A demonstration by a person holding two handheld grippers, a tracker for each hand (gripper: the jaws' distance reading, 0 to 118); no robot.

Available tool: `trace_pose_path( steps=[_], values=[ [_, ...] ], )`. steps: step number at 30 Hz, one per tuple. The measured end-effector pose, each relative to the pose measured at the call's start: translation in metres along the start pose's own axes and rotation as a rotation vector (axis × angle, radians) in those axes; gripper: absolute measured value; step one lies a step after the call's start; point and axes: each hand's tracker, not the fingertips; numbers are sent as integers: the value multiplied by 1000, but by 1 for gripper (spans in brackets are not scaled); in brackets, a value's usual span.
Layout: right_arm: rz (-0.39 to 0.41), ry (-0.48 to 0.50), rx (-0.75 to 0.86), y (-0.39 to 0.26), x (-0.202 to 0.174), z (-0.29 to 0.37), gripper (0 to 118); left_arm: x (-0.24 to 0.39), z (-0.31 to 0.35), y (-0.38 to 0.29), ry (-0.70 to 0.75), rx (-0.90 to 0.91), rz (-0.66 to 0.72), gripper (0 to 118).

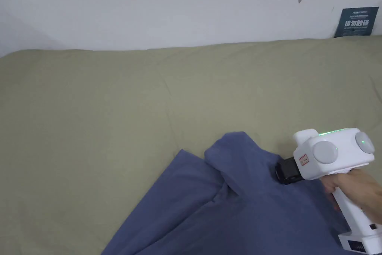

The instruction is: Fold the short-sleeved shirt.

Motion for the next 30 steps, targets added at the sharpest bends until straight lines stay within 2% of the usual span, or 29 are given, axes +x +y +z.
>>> trace_pose_path(
  steps=[2, 3, 4, 5, 7, 10, 13, 17, 23, 30],
  values=[
    [19, 17, 19, -2, -5, 26, 92, 0, 0, 0, -1, 3, 3, 3],
    [30, 31, 51, -3, -10, 38, 67, 0, 2, -1, -1, 5, 7, 3],
    [31, 30, 75, -5, -13, 46, 20, 0, 3, -1, -1, 7, 5, 3],
    [33, -2, 95, -11, -14, 51, 2, 1, 3, -1, 1, 8, 5, 3],
    [42, 25, 119, -18, -14, 73, 2, 2, 4, -1, 5, 11, 1, 3],
    [73, 2, 209, -31, -16, 126, 2, 3, 17, 2, 14, 30, -1, 3],
    [79, 20, 296, -37, -2, 186, 2, 4, 41, 16, 6, 101, 19, 2],
    [89, -14, 443, -41, 12, 276, 2, 16, 96, 56, -2, 261, 15, 2],
    [14, -56, 665, -54, 34, 412, 2, 43, 183, 132, 2, 451, -24, 2],
    [-54, -109, 828, -41, 65, 514, 2, 75, 279, 218, 30, 617, -58, 2]
  ],
)
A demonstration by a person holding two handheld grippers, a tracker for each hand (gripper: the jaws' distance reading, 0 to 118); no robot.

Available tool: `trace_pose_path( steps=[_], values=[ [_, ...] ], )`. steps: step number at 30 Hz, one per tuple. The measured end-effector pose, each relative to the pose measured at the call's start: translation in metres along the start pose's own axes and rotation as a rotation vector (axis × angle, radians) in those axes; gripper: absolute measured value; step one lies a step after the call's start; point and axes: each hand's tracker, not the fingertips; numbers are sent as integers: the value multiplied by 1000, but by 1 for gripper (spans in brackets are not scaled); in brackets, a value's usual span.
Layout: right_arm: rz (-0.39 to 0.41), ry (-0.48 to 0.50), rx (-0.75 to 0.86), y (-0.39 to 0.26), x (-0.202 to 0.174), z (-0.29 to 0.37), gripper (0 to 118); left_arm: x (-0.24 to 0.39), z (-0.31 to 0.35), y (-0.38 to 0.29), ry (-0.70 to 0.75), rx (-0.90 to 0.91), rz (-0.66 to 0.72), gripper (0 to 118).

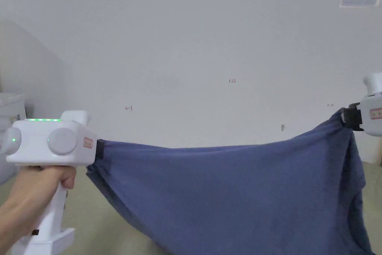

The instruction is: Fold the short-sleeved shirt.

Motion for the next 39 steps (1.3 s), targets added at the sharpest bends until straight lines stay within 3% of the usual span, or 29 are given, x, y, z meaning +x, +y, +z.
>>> trace_pose_path(
  steps=[9, 17, 26, 30, 39],
  values=[
    [-68, -51, 88, 73, 16, 10, 2, 39, 44, 105, 71, 99, -92, 2],
    [-107, -69, 94, 103, 22, -29, 2, 39, 34, 143, 89, 126, -24, 2],
    [-157, -85, 80, 124, 30, -92, 2, 59, -22, 170, 145, 128, -38, 2],
    [-93, -106, 62, 138, 31, -124, 2, 72, -56, 190, 175, 135, -49, 2],
    [-109, -128, 78, 163, 39, -207, 2, 89, -137, 234, 189, 142, -95, 2]
  ],
)
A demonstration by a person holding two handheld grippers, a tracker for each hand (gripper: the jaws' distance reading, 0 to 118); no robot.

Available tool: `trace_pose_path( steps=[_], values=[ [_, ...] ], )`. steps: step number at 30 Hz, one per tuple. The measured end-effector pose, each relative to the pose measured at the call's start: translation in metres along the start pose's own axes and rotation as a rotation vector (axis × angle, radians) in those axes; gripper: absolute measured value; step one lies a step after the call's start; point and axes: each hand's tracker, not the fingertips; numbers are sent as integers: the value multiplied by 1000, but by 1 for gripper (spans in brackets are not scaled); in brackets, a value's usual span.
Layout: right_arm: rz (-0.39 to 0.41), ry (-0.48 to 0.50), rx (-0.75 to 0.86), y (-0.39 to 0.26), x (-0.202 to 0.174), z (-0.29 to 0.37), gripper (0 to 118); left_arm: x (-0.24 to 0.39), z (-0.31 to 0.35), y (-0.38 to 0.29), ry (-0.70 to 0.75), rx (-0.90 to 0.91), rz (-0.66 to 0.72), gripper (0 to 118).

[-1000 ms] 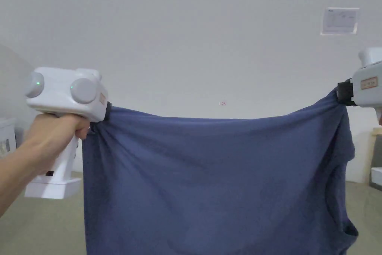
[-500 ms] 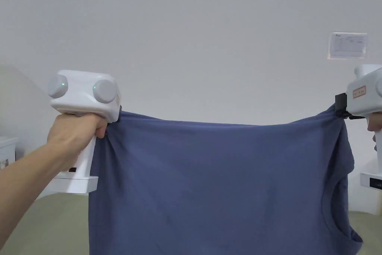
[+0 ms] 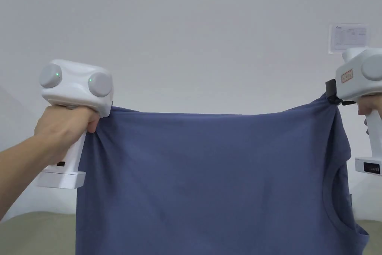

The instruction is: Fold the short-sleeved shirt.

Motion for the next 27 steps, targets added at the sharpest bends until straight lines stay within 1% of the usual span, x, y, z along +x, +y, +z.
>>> trace_pose_path(
  steps=[3, 6, 9, 11, 15, 18, 19, 20, 21, 22, 23, 24, 25, 26, 27],
  values=[
    [22, -15, -8, 0, -7, -26, 2, 10, -25, 4, 21, -6, 4, 2],
    [0, -16, 0, 2, -9, -46, 2, 16, -45, 2, 17, 5, 14, 2],
    [14, -19, 10, 2, -14, -63, 2, 21, -66, -4, 39, 3, 16, 2],
    [34, -20, 2, -5, -18, -77, 2, 24, -79, -13, 45, 9, 31, 2],
    [45, -15, -28, -31, -25, -102, 2, 32, -108, -40, 47, -26, 31, 2],
    [52, -25, -88, -70, -31, -120, 2, 36, -134, -74, 27, -70, 23, 2],
    [39, -3, -105, -84, -32, -125, 2, 37, -140, -84, 10, -81, 34, 2],
    [46, -1, -130, -104, -36, -126, 2, 38, -150, -103, 3, -114, 34, 2],
    [64, 5, -167, -126, -40, -129, 2, 39, -158, -122, -5, -151, 46, 2],
    [102, 23, -207, -145, -44, -132, 2, 39, -163, -139, -20, -176, 36, 2],
    [114, 17, -241, -170, -47, -131, 2, 40, -165, -161, -20, -206, 23, 2],
    [123, 41, -290, -195, -47, -129, 2, 40, -167, -184, -33, -241, 10, 2],
    [121, 55, -300, -217, -47, -123, 2, 38, -166, -205, -53, -258, 5, 2],
    [97, 43, -314, -243, -47, -115, 2, 35, -163, -229, -66, -287, 5, 2],
    [106, 85, -374, -265, -46, -103, 2, 32, -157, -251, -67, -303, -12, 2]
  ],
)
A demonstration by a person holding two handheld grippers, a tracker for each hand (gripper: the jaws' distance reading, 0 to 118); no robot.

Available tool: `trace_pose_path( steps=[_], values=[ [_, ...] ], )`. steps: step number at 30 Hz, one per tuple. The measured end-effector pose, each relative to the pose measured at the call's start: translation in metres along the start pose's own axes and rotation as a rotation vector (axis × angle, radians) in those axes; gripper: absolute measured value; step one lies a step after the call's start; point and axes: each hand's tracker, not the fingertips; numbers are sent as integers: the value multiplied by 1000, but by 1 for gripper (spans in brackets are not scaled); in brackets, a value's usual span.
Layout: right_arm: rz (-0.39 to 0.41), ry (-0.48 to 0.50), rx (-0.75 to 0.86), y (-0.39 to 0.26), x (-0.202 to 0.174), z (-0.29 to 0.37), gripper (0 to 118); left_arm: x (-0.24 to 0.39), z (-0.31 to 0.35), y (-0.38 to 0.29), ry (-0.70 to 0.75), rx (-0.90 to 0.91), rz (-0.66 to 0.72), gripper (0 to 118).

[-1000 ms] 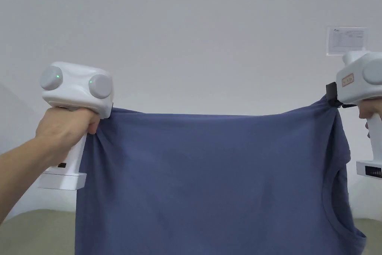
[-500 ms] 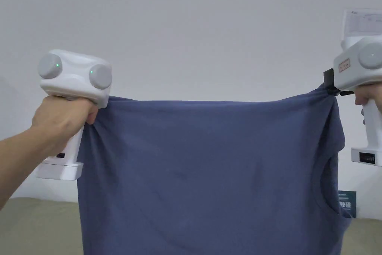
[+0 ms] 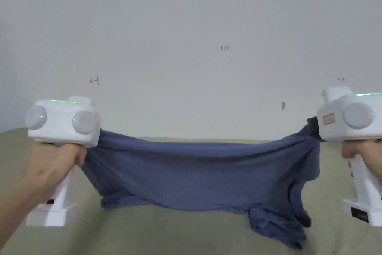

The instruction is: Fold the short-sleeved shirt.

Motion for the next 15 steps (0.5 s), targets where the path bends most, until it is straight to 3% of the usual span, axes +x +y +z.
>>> trace_pose_path(
  steps=[4, 7, 10, 15],
  values=[
    [28, 28, -95, -107, -12, 26, 2, -17, 16, -99, 6, -41, -110, 2],
    [-10, 67, -125, -182, -13, 65, 2, -30, 44, -172, -38, -97, -129, 2],
    [-47, 93, -146, -243, -9, 103, 2, -50, 62, -232, -54, -135, -105, 2],
    [-16, 108, -180, -322, -9, 184, 2, -76, 122, -311, -82, -190, -77, 2]
  ],
)
